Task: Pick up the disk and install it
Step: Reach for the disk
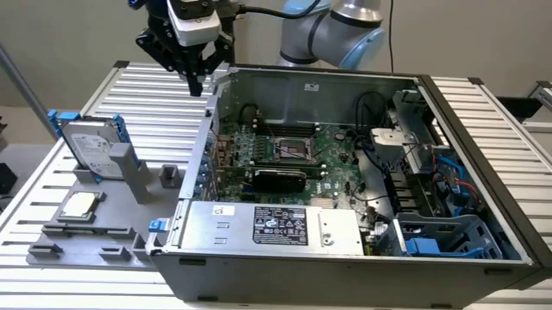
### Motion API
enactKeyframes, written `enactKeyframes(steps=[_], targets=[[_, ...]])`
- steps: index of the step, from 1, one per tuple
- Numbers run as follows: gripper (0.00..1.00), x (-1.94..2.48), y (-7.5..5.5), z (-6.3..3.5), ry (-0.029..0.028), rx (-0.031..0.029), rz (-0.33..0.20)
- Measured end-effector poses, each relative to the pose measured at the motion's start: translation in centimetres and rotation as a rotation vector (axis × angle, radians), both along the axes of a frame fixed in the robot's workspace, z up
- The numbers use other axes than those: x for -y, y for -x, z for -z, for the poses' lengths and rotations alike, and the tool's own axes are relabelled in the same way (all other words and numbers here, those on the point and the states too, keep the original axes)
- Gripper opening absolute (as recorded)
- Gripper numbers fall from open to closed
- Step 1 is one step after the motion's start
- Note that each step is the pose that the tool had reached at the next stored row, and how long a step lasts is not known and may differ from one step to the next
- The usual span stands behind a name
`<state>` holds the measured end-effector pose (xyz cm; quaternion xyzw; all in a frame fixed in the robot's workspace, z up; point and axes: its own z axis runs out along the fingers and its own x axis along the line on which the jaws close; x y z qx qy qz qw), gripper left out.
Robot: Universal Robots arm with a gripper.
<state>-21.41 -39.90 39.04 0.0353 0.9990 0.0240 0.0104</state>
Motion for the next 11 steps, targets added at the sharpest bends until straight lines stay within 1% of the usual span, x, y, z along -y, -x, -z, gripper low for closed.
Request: enactKeyframes(steps=[11], targets=[[0.00,0.00,5.0,0.26,0.0003,0.0000,0.000]])
